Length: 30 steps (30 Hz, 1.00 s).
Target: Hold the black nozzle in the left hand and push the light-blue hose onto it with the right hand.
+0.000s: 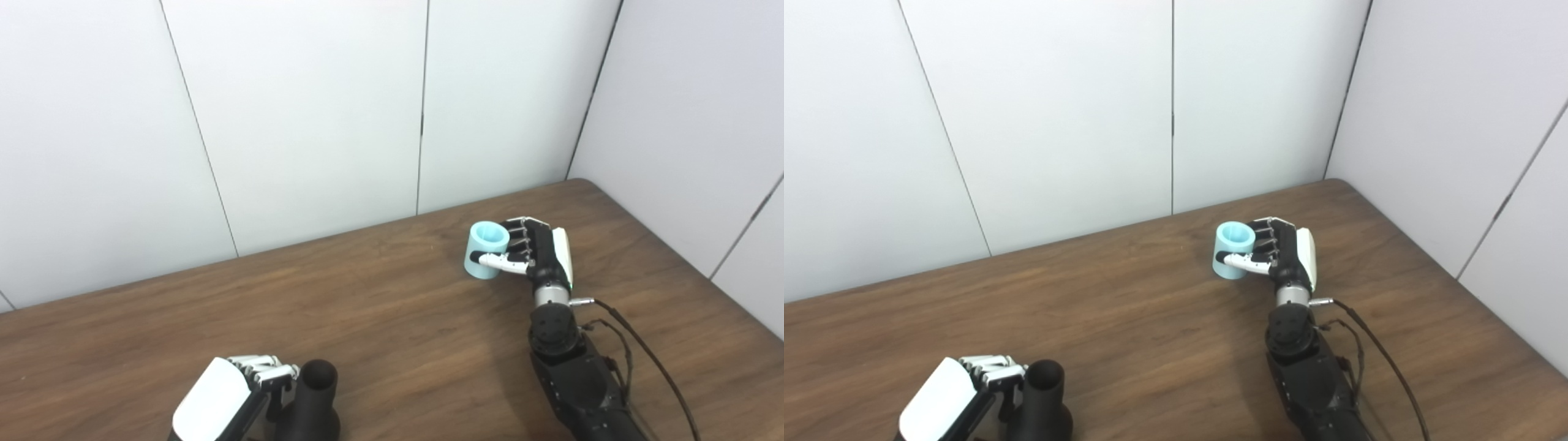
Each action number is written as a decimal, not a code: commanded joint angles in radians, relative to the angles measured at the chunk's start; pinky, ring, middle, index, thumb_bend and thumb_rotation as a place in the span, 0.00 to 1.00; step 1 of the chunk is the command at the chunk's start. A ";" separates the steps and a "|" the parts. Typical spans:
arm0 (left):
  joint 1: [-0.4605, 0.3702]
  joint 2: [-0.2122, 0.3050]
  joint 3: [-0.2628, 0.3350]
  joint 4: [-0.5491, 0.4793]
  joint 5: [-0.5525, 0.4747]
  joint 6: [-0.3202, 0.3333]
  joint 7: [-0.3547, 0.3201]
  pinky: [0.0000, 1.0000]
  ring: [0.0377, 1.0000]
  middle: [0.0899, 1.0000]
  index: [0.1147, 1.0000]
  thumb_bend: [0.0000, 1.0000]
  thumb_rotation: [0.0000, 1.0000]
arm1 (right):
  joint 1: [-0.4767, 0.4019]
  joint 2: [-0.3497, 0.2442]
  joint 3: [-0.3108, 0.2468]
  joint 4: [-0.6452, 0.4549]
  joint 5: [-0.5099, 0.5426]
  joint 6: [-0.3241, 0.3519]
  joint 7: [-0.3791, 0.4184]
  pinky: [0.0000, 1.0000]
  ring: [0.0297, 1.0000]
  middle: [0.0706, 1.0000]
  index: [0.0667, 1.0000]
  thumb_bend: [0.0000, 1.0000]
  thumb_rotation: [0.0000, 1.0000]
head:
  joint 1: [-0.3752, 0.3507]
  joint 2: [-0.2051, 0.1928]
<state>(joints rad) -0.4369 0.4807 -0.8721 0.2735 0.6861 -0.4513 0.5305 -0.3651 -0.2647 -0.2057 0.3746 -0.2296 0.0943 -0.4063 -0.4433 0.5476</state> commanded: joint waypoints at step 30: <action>0.203 -0.115 -0.038 0.224 -0.087 -0.018 -0.178 0.41 0.49 0.44 0.43 0.52 0.00 | 0.143 0.068 0.081 -0.741 0.094 0.040 0.244 0.43 0.42 0.46 0.45 0.52 0.00 | 0.111 0.042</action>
<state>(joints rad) -0.4378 0.4463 -0.8250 0.3102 0.6246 -0.4566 0.4132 -0.1936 -0.1954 -0.1308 -0.2710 -0.1570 0.1305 -0.1925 -0.3344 0.5890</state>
